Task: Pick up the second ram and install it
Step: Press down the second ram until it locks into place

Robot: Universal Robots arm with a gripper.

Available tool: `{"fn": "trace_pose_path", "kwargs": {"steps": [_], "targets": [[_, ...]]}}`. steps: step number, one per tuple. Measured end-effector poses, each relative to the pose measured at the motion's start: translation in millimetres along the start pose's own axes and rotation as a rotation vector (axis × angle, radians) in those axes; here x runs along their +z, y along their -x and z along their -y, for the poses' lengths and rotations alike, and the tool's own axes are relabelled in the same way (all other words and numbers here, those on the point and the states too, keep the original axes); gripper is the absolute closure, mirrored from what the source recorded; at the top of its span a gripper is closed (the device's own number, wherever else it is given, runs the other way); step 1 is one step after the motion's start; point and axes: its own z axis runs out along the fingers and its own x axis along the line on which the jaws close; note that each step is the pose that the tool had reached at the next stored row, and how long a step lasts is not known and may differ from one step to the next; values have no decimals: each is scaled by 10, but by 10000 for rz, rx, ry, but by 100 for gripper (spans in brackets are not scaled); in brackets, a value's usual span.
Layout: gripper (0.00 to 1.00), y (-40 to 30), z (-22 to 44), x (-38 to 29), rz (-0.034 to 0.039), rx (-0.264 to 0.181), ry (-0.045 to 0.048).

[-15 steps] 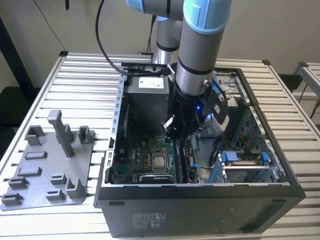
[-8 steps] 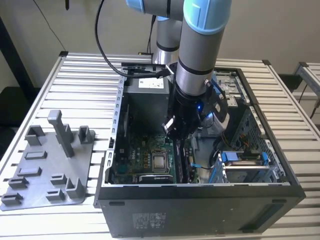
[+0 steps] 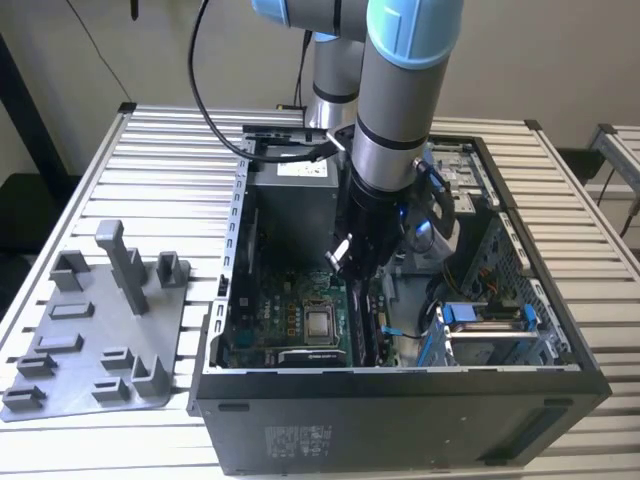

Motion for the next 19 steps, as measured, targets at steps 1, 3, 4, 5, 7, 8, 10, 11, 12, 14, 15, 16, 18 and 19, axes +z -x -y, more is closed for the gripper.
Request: {"fn": "trace_pose_path", "kwargs": {"steps": [1, 3, 4, 5, 7, 8, 10, 11, 12, 14, 15, 16, 18, 19], "targets": [[89, 0, 0, 0, 0, -151, 1], [89, 0, 0, 0, 6, -414, -1], [89, 0, 0, 0, 7, -552, -1], [89, 0, 0, 0, 9, -707, 0], [89, 0, 0, 1, 9, -1036, 3], [89, 0, 0, 1, 7, -1190, 5], [89, 0, 0, 1, 1, -1540, 11], [89, 0, 0, 1, -1, -1722, 14], [89, 0, 0, 1, -4, -1901, 17], [89, 0, 0, 2, -11, -2272, 24], [89, 0, 0, 2, -12, -2451, 26], [89, 0, 0, 2, -13, -2618, 27], [89, 0, 0, 3, -14, -2944, 32], [89, 0, 0, 4, -15, -3111, 36]]}}
